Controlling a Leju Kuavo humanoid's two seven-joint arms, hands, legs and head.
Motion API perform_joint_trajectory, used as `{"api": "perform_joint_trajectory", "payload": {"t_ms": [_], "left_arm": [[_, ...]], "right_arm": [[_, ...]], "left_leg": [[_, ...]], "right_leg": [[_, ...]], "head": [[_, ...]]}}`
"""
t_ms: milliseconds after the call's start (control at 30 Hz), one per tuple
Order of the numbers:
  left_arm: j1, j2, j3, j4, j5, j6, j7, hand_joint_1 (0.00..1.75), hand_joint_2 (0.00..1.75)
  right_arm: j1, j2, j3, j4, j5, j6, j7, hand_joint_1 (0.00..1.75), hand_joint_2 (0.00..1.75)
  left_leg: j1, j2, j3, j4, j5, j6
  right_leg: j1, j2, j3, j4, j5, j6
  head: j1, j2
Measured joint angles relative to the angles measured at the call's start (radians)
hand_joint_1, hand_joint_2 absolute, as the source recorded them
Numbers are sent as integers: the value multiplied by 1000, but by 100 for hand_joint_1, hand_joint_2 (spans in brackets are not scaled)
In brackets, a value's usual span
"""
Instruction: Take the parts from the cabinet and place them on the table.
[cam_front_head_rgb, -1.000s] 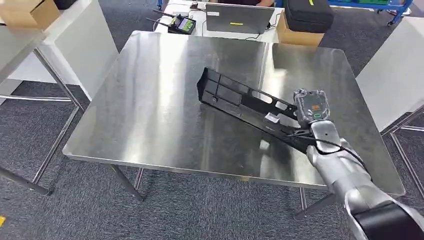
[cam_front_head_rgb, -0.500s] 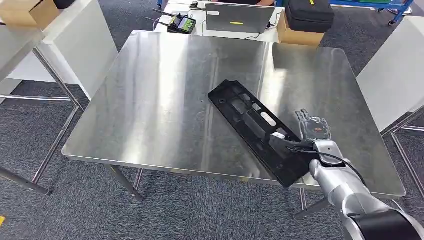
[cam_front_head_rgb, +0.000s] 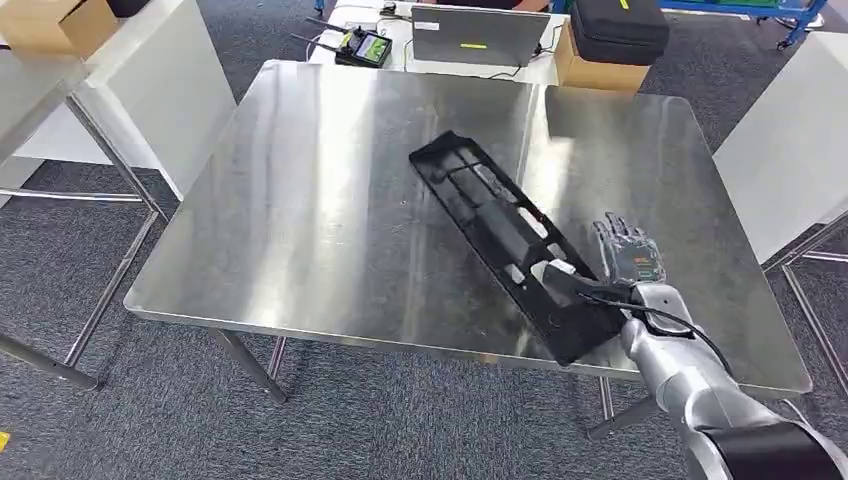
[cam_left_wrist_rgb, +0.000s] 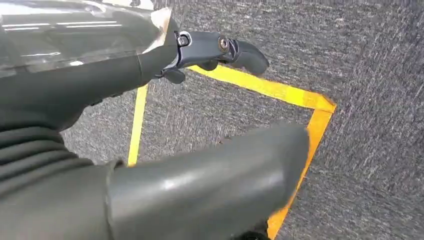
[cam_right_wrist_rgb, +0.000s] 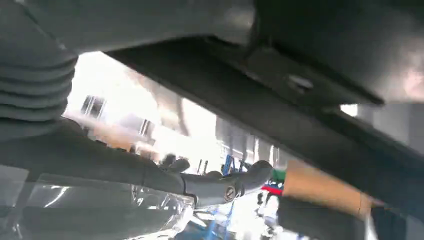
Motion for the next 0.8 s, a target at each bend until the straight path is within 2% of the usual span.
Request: {"api": "perform_joint_trajectory", "payload": {"t_ms": [33, 100, 200, 300, 400, 500, 633, 800], "left_arm": [[0, 0, 3, 0, -2, 2, 0, 0, 0], [0, -1, 13, 0, -13, 12, 0, 0, 0], [-1, -3, 20, 0, -22, 19, 0, 0, 0], [0, -5, 29, 0, -35, 24, 0, 0, 0], [0, -5, 42, 0, -51, 30, 0, 0, 0], [0, -6, 46, 0, -53, 38, 0, 0, 0], [-1, -8, 47, 0, -60, 39, -3, 0, 0], [-1, -8, 63, 0, -61, 32, -13, 0, 0]], "right_arm": [[1, 3, -19, -6, -34, -6, -26, 0, 0], [15, 34, -136, -92, -245, -5, -169, 0, 0], [20, 61, -237, -204, -361, 1, -221, 0, 0], [74, 99, -314, -384, -528, -58, -301, 0, 0], [121, 120, -344, -605, -606, -146, -311, 0, 0], [162, 124, -344, -771, -590, -198, -311, 0, 0], [199, 127, -337, -883, -586, -210, -308, 0, 0], [237, 128, -313, -934, -589, -214, -307, 0, 0]], "left_leg": [[0, 0, -1, 0, 0, 0], [0, 0, -1, 0, 0, 0], [0, -2, -1, 0, 0, 0], [0, -4, -1, 0, 0, 0], [0, -3, -2, 0, 0, 0], [0, -1, -2, 0, 0, 0], [0, 0, -1, 0, -1, -1], [0, 0, 0, 0, -1, -1]], "right_leg": [[0, 0, 0, 0, 0, 0], [0, 0, -1, 0, 0, 0], [-1, -1, -1, 0, 0, 0], [0, -2, -2, 0, 0, 0], [-1, -2, -2, 0, -1, 0], [0, -1, -2, 0, -1, -1], [-1, -1, -12, -1, -1, -1], [-1, -1, -12, -1, -1, -1]], "head": [[0, 0], [0, 0], [0, 0], [0, 0], [0, 0], [0, 0], [0, 0], [0, 0]]}}
